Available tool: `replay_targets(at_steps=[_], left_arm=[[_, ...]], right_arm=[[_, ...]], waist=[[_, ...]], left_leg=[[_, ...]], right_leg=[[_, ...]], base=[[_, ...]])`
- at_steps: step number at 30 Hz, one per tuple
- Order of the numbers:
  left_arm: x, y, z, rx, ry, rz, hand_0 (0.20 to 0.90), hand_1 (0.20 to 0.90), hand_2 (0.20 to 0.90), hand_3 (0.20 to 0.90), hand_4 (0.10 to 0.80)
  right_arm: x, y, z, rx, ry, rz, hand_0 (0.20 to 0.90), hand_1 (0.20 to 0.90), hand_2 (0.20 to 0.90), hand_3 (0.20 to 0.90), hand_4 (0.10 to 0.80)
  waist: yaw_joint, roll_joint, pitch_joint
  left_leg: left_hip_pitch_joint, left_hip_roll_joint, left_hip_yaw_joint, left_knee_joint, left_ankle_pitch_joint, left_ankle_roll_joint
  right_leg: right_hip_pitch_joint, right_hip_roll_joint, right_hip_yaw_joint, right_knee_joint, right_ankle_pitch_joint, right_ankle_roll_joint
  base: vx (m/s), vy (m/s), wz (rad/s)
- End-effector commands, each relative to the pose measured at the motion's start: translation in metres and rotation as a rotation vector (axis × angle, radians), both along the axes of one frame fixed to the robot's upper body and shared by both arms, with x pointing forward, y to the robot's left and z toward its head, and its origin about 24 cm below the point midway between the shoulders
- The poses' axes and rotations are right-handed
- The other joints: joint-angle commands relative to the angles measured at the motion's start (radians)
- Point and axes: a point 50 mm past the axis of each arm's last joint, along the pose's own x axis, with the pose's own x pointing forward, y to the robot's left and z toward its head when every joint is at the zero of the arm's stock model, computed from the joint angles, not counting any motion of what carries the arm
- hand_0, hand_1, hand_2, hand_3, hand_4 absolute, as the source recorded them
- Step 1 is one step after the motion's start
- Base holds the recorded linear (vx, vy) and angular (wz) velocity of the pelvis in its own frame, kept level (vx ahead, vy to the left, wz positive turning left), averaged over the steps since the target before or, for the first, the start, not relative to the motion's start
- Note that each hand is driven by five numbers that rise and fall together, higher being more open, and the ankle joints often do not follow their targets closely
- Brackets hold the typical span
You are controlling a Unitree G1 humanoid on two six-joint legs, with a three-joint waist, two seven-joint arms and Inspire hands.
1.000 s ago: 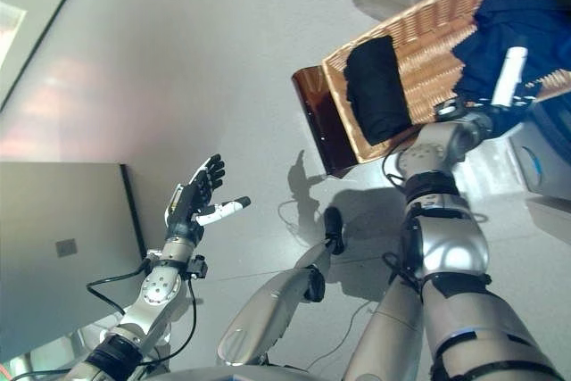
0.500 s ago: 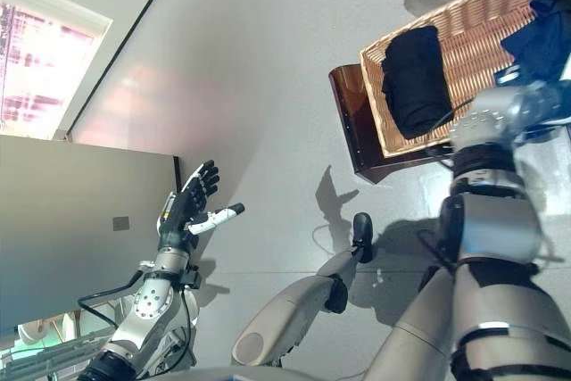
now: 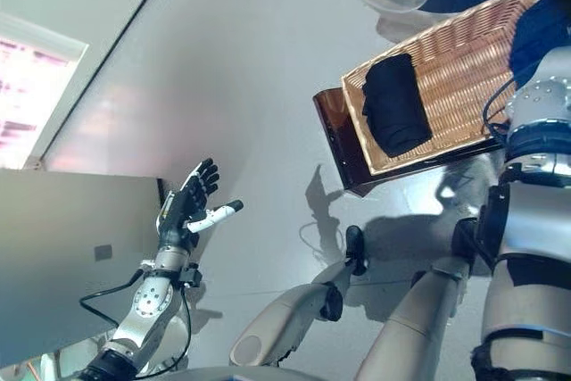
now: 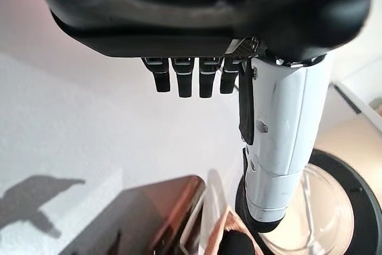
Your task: Pick up the clothes and place them into the washing machine
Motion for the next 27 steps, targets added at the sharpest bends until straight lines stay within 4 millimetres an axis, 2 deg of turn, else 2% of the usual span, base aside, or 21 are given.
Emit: replay_targets(at_steps=[1,2,3,4,5,9,15,16,17,18,21,27], left_arm=[[0.010,0.021,0.018,-0.014,-0.101,0.086,0.900,0.900,0.900,0.900,0.800],[0.010,0.019,0.016,-0.024,-0.093,0.084,0.900,0.900,0.900,0.900,0.800],[0.009,0.019,0.016,-0.022,-0.092,0.085,0.900,0.900,0.900,0.900,0.800],[0.009,0.018,0.016,-0.023,-0.092,0.081,0.900,0.900,0.900,0.900,0.800],[0.009,0.018,0.016,-0.022,-0.092,0.081,0.900,0.900,0.900,0.900,0.800],[0.008,0.015,0.013,-0.016,-0.080,0.073,0.900,0.900,0.900,0.900,0.800],[0.009,0.013,0.011,0.001,-0.078,0.065,0.900,0.900,0.900,0.900,0.800],[0.010,0.011,0.011,0.004,-0.077,0.061,0.900,0.900,0.900,0.900,0.800],[0.010,0.011,0.011,0.005,-0.076,0.062,0.900,0.900,0.900,0.900,0.800],[0.010,0.011,0.012,0.009,-0.082,0.058,0.900,0.900,0.900,0.900,0.800],[0.012,0.013,0.015,0.019,-0.100,0.061,0.900,0.900,0.900,0.900,0.800],[0.011,0.019,0.019,0.020,-0.118,0.081,0.900,0.900,0.900,0.900,0.800]], right_arm=[[-0.007,0.023,0.050,-0.315,-0.120,0.014,0.900,0.900,0.900,0.900,0.800],[0.005,0.028,0.029,-0.270,-0.076,0.050,0.900,0.900,0.900,0.900,0.800],[0.005,0.028,0.027,-0.269,-0.075,0.051,0.900,0.900,0.900,0.900,0.800],[0.015,0.037,0.006,-0.229,-0.041,0.090,0.900,0.900,0.900,0.900,0.800],[0.015,0.037,0.006,-0.229,-0.040,0.090,0.900,0.900,0.900,0.900,0.800],[0.034,0.063,-0.039,-0.169,0.020,0.194,0.900,0.900,0.900,0.900,0.800],[0.041,0.081,-0.087,-0.065,0.059,0.265,0.900,0.900,0.900,0.900,0.800],[0.042,0.084,-0.102,-0.023,0.068,0.279,0.900,0.900,0.900,0.900,0.800],[0.041,0.084,-0.103,-0.022,0.068,0.279,0.900,0.900,0.900,0.900,0.800],[0.041,0.084,-0.114,0.004,0.093,0.278,0.900,0.900,0.900,0.900,0.800],[0.040,0.081,-0.128,0.045,0.130,0.277,0.900,0.900,0.900,0.900,0.800],[0.041,0.082,-0.138,0.091,0.138,0.292,0.900,0.900,0.900,0.900,0.800]], waist=[[0.026,-0.046,-0.039],[0.028,-0.039,-0.034],[0.028,-0.041,-0.035],[0.033,-0.034,-0.031],[0.034,-0.035,-0.031],[0.032,-0.032,-0.013],[0.029,-0.044,0.008],[0.027,-0.052,0.012],[0.027,-0.053,0.012],[0.029,-0.060,0.012],[0.031,-0.071,0.018],[0.042,-0.092,0.032]], left_leg=[[-0.034,0.040,-0.010,0.057,-0.049,-0.111],[-0.038,0.040,-0.005,0.054,-0.049,-0.108],[-0.038,0.040,-0.005,0.054,-0.049,-0.108],[-0.041,0.040,-0.003,0.053,-0.049,-0.105],[-0.041,0.040,-0.002,0.053,-0.049,-0.105],[-0.044,0.041,0.002,0.052,-0.048,-0.102],[-0.047,0.037,0.000,0.060,-0.050,-0.100],[-0.049,0.033,0.000,0.064,-0.053,-0.097],[-0.049,0.033,0.000,0.064,-0.053,-0.096],[-0.051,0.030,-0.004,0.069,-0.056,-0.096],[-0.057,0.027,-0.008,0.086,-0.069,-0.090],[-0.080,0.018,-0.014,0.143,-0.101,-0.072]], right_leg=[[0.129,0.021,-0.037,-0.055,-0.087,-0.033],[0.124,0.021,-0.035,-0.058,-0.084,-0.033],[0.123,0.021,-0.034,-0.058,-0.084,-0.033],[0.118,0.023,-0.030,-0.056,-0.083,-0.035],[0.117,0.023,-0.030,-0.056,-0.083,-0.035],[0.118,0.026,-0.028,-0.063,-0.078,-0.036],[0.128,0.021,-0.033,-0.071,-0.072,-0.036],[0.131,0.020,-0.034,-0.076,-0.067,-0.036],[0.132,0.020,-0.034,-0.076,-0.067,-0.036],[0.134,0.017,-0.035,-0.083,-0.062,-0.035],[0.138,0.014,-0.035,-0.083,-0.061,-0.036],[0.127,0.016,-0.018,-0.053,-0.069,-0.038]], base=[[-0.017,0.024,-0.18],[-0.011,0.018,-0.09],[-0.019,0.041,-0.02],[0.000,0.000,0.00],[-0.008,0.035,-0.03],[0.001,0.019,-0.10],[0.001,0.009,0.02],[0.004,0.029,0.06],[0.011,0.031,0.04],[0.003,0.021,0.03],[0.000,0.022,0.02],[0.005,0.013,0.00]])
